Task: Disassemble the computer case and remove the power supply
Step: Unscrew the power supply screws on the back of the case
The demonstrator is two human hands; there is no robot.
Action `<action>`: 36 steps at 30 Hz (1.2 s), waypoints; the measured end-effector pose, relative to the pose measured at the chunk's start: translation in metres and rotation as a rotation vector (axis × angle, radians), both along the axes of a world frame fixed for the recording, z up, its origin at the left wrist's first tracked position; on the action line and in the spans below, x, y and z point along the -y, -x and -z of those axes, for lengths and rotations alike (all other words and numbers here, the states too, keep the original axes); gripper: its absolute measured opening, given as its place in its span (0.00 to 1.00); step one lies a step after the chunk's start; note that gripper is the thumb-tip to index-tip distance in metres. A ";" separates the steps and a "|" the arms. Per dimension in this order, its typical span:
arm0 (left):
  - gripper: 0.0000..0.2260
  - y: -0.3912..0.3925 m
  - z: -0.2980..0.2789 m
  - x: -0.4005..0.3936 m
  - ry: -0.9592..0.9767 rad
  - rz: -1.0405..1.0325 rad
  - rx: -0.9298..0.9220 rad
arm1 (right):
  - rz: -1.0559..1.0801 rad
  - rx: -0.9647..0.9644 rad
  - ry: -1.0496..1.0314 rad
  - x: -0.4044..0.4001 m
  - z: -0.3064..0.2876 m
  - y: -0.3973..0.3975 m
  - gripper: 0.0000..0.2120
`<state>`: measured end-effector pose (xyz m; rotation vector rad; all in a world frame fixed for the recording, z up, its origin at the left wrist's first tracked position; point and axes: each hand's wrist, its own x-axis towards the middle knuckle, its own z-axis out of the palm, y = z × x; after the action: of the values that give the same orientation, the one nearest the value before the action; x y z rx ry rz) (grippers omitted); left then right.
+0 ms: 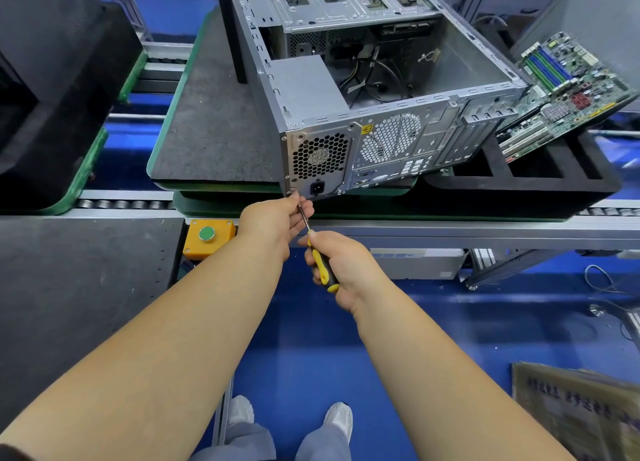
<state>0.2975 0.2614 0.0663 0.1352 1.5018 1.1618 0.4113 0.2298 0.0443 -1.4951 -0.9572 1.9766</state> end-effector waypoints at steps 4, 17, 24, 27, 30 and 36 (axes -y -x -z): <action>0.09 -0.001 -0.002 0.000 -0.012 0.014 -0.013 | -0.128 0.374 -0.315 0.000 -0.003 0.000 0.08; 0.11 -0.002 -0.001 -0.001 -0.023 0.000 0.006 | -0.156 0.316 -0.186 -0.006 -0.002 0.003 0.12; 0.08 -0.002 0.001 -0.001 -0.010 -0.017 -0.012 | -0.029 -0.170 0.206 -0.005 -0.001 -0.006 0.19; 0.07 -0.001 0.002 0.000 -0.014 -0.018 -0.002 | -0.002 -0.121 0.144 -0.003 -0.003 -0.002 0.15; 0.07 0.001 0.003 0.001 -0.023 -0.018 0.000 | -0.045 0.083 0.013 0.000 -0.005 0.002 0.14; 0.07 0.001 0.002 0.001 -0.043 -0.021 0.011 | -0.234 0.645 -0.555 0.003 -0.006 0.005 0.12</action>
<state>0.2969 0.2599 0.0638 0.1420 1.4725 1.2101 0.4061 0.2272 0.0506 -1.7451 -1.8355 1.1793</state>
